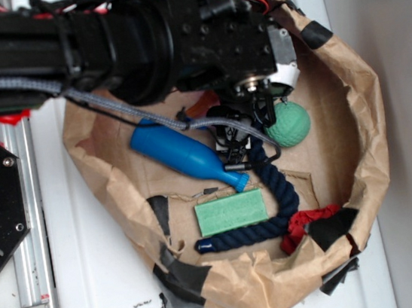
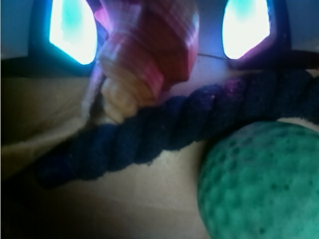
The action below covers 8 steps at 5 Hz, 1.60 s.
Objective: Grab the shell.
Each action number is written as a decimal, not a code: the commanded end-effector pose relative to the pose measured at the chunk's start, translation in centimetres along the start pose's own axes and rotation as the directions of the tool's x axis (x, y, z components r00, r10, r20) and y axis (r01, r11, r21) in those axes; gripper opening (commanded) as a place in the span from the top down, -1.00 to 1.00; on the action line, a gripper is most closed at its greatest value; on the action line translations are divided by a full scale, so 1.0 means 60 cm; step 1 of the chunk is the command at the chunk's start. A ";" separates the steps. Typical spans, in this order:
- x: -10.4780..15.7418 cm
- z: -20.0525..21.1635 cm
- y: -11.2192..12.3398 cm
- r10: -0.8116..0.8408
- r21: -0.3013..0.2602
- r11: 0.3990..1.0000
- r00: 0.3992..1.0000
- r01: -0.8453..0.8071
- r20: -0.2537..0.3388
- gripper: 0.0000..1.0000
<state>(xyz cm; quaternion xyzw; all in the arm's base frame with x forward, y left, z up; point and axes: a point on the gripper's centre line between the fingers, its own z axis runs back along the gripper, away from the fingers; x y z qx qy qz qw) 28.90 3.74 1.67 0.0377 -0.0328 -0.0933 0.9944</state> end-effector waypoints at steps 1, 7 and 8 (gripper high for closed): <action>0.023 -0.011 0.002 -0.018 -0.030 0.999 1.000 0.018 -0.010 1.00; 0.030 0.223 -0.075 0.263 -0.092 0.961 0.964 -0.260 0.028 1.00; 0.024 0.289 -0.092 0.265 -0.007 0.964 0.958 -0.266 0.113 1.00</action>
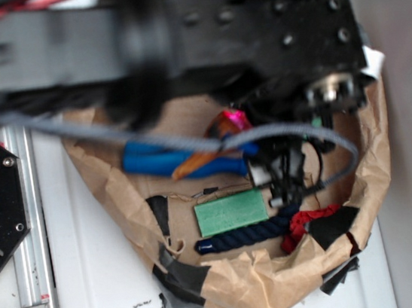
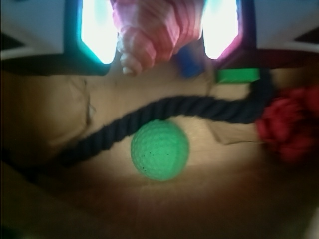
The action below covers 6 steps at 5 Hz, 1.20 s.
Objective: Grab the shell.
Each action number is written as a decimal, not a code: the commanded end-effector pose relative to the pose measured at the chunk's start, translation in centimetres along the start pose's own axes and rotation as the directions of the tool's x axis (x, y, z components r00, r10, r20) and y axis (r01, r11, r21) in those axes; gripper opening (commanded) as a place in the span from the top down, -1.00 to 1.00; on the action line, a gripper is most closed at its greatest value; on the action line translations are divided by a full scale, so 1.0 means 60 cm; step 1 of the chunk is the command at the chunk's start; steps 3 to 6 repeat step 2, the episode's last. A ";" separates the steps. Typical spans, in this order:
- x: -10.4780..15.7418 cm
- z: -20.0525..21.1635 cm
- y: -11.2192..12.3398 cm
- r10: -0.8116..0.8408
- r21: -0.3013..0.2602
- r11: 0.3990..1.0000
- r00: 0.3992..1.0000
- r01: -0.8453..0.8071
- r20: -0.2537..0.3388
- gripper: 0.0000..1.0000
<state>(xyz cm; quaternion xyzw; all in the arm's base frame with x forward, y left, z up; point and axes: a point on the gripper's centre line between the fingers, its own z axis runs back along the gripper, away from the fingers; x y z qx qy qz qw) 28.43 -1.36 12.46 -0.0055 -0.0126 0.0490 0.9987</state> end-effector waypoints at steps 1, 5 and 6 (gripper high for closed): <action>-0.020 0.100 -0.024 -0.019 0.079 0.997 0.973 0.000 0.230 1.00; -0.011 0.097 -0.015 -0.008 0.066 0.998 0.971 -0.008 0.238 1.00; -0.011 0.097 -0.015 -0.008 0.066 0.998 0.971 -0.008 0.238 1.00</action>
